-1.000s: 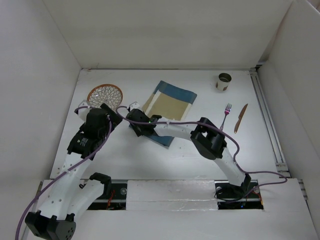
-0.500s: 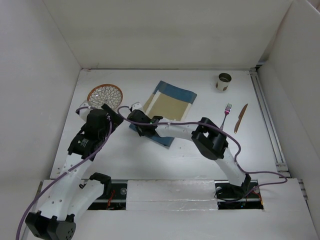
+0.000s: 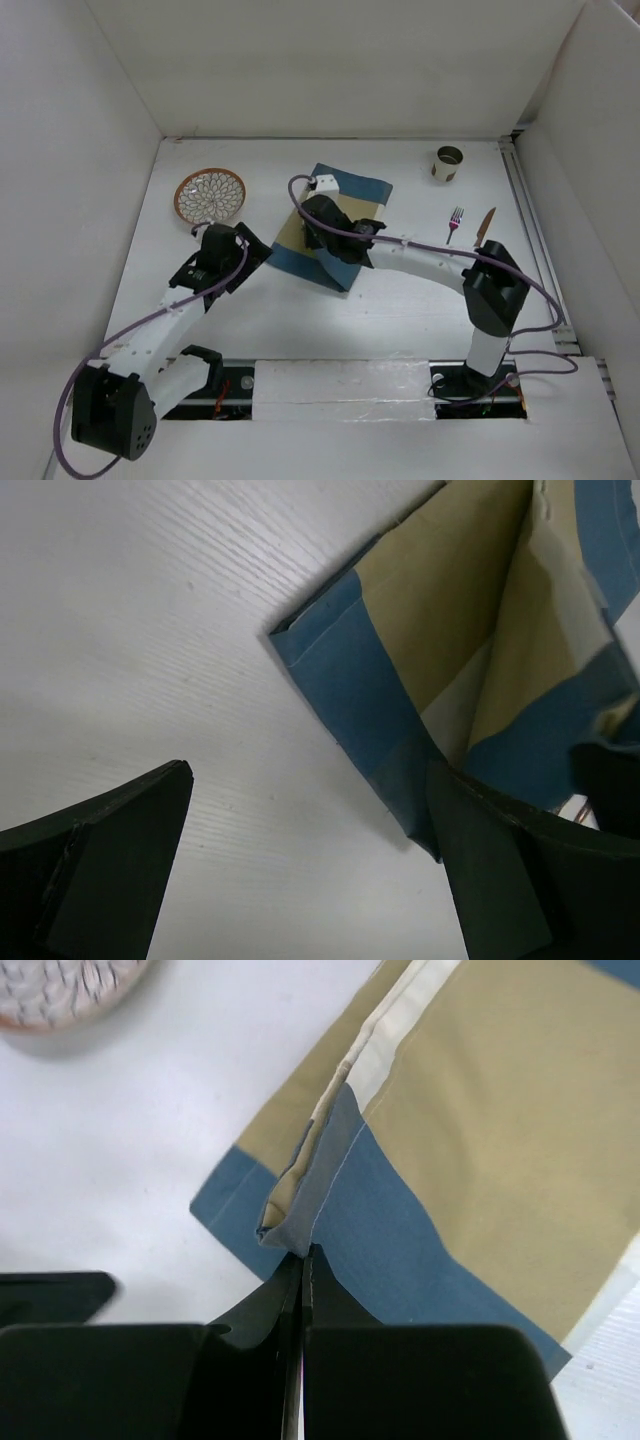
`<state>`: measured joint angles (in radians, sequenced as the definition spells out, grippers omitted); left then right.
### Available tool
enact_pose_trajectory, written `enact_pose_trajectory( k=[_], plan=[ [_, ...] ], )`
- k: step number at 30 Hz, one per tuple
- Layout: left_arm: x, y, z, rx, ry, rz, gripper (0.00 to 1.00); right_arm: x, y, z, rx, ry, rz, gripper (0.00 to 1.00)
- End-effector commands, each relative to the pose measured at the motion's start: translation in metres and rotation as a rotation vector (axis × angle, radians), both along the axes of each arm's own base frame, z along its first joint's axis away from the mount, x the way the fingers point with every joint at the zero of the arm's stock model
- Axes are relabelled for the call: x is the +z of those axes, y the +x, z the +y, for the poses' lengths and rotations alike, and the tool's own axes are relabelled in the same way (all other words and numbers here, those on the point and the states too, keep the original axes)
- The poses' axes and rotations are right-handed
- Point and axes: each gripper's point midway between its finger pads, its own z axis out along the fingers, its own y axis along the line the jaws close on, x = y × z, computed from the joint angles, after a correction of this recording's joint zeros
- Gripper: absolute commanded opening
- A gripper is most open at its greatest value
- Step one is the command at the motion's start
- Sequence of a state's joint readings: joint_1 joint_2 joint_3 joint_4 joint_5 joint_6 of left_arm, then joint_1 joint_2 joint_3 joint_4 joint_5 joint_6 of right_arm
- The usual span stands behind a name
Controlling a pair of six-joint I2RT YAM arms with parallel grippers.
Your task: Set the dinner table for one person
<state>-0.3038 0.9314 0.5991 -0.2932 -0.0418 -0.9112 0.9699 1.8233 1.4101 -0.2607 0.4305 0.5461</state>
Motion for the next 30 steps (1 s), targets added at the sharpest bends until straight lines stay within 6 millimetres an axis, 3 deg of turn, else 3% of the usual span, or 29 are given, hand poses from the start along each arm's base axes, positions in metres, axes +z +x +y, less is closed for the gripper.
enact_pose_trajectory(
  k=[1,5,6,11,14,16,17,19,20,27,30],
  plan=[
    [-0.007,0.013,-0.025,-0.04,-0.129,-0.012,0.98,0.018,0.006,-0.004,-0.072,0.12,-0.018,0.0],
    [-0.032,0.016,-0.03,-0.007,-0.149,0.055,0.96,0.027,0.005,-0.018,-0.121,0.17,-0.035,0.0],
    [-0.039,0.018,-0.029,0.014,-0.145,0.077,0.9,0.029,0.004,-0.022,-0.135,0.177,-0.037,0.0],
    [-0.057,0.023,-0.019,0.128,-0.123,0.119,0.77,0.039,-0.01,-0.039,-0.158,0.26,-0.047,0.0],
    [-0.062,0.03,-0.016,0.166,-0.114,0.122,0.76,0.042,-0.016,-0.043,-0.159,0.308,-0.05,0.0],
    [-0.061,0.037,-0.019,0.166,-0.104,0.122,0.62,0.04,-0.02,-0.049,-0.158,0.324,-0.059,0.0],
    [-0.073,0.034,-0.018,0.168,-0.089,0.157,0.62,0.04,-0.021,-0.05,-0.157,0.329,-0.062,0.0],
    [-0.071,0.044,-0.021,0.168,-0.09,0.155,0.6,0.041,-0.023,-0.052,-0.157,0.331,-0.063,0.0],
    [-0.083,0.041,-0.02,0.171,-0.074,0.191,0.6,0.04,-0.024,-0.055,-0.157,0.329,-0.062,0.0],
    [-0.098,0.038,-0.031,0.145,-0.093,0.247,0.61,0.04,-0.026,-0.057,-0.157,0.331,-0.063,0.0],
    [-0.096,0.032,-0.029,0.156,-0.096,0.259,0.6,0.031,-0.022,-0.058,-0.168,0.312,-0.054,0.0]
  ],
)
